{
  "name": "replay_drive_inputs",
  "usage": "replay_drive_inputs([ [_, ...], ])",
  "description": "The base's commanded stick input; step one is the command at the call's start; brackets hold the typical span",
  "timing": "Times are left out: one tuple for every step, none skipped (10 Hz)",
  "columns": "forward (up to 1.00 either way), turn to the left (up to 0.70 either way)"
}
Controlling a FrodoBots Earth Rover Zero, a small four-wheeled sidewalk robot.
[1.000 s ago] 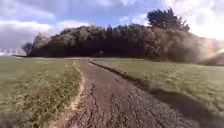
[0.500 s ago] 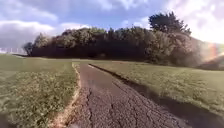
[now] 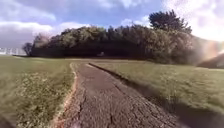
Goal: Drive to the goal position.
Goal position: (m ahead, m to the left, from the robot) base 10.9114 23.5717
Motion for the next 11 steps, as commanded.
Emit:
replay_drive_inputs([
  [0.85,0.11],
  [0.85,0.00],
  [0.85,0.00],
  [0.85,0.00],
  [0.85,0.00],
  [0.85,0.00],
  [0.85,0.00],
  [0.85,0.00],
  [0.85,0.00],
  [0.85,0.00],
  [0.85,0.00],
])
